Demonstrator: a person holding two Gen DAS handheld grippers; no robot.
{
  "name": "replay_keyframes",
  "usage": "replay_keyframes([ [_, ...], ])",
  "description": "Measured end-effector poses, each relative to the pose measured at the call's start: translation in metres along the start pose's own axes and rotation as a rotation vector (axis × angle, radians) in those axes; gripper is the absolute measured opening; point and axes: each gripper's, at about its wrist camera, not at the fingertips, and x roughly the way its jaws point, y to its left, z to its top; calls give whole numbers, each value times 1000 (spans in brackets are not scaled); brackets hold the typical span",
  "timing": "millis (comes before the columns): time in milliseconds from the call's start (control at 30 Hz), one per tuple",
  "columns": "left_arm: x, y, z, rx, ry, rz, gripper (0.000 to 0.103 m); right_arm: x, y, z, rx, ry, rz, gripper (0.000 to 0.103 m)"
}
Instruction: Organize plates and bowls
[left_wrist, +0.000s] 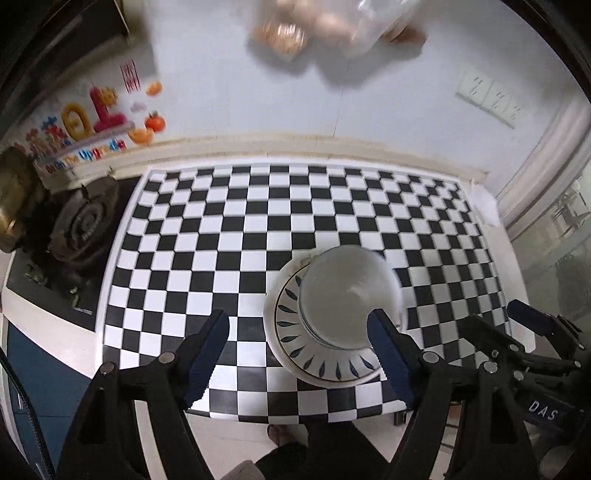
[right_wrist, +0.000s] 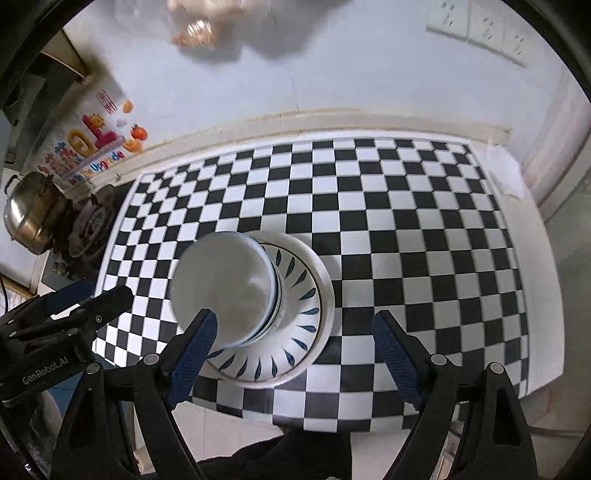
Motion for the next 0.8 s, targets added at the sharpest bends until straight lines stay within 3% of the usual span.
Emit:
replay_keyframes([
  [333,-117,-3,-51,33,-192,41,76,-139,24,-64,-11,-223,-51,89],
  [600,-175,-6,-90,29,-266,69,76,-223,43,-109,-45,-350,-50,89],
  [800,-206,-15,-119,8,-307,103,76,-263,52,-138,-87,-403,-46,89],
])
